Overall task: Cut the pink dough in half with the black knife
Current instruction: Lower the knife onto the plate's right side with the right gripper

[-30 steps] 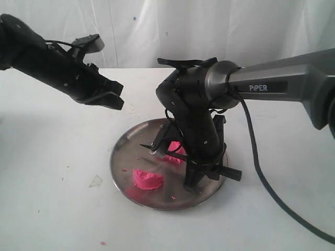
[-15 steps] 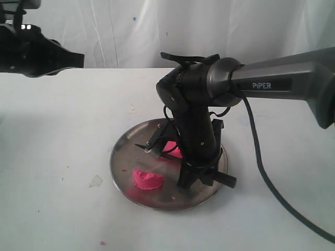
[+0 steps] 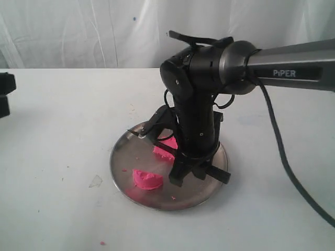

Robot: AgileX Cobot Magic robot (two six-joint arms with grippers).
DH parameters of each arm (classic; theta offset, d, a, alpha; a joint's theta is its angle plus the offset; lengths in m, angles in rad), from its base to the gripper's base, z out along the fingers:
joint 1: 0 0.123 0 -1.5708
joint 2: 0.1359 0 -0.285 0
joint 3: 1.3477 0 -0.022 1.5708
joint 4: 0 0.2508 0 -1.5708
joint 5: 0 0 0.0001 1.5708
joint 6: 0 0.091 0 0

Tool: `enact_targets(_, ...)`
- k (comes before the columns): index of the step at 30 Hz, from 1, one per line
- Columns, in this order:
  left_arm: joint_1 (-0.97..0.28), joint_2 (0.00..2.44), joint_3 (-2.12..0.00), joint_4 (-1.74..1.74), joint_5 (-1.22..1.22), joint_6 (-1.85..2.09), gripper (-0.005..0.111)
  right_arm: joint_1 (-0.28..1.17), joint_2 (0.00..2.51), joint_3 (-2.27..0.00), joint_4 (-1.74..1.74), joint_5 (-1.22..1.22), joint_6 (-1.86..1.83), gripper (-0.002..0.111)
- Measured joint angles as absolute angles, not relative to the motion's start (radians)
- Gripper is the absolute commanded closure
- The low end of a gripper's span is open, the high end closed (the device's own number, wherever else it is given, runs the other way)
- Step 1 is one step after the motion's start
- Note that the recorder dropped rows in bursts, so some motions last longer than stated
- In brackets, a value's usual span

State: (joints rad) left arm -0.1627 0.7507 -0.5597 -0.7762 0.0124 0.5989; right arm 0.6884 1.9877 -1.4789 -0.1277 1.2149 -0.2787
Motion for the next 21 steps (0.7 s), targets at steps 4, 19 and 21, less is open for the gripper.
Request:
enact_targets(4,-0.163,0.59,-0.441,-0.811,0.037,0.599,0.107,0.679,1.929,-1.461,-0.061,1.196,-0.279,0.108)
enact_targets(19,-0.163,0.361,-0.269,-0.847,0.084,0.534,0.107,0.4,1.82,-1.231,0.524,0.934,-0.415,0.108)
enact_targets(21,-0.163,0.358,-0.269,-0.838,0.095,0.532,0.107,0.365,1.823,-1.222,0.597,0.913,-0.429,0.108)
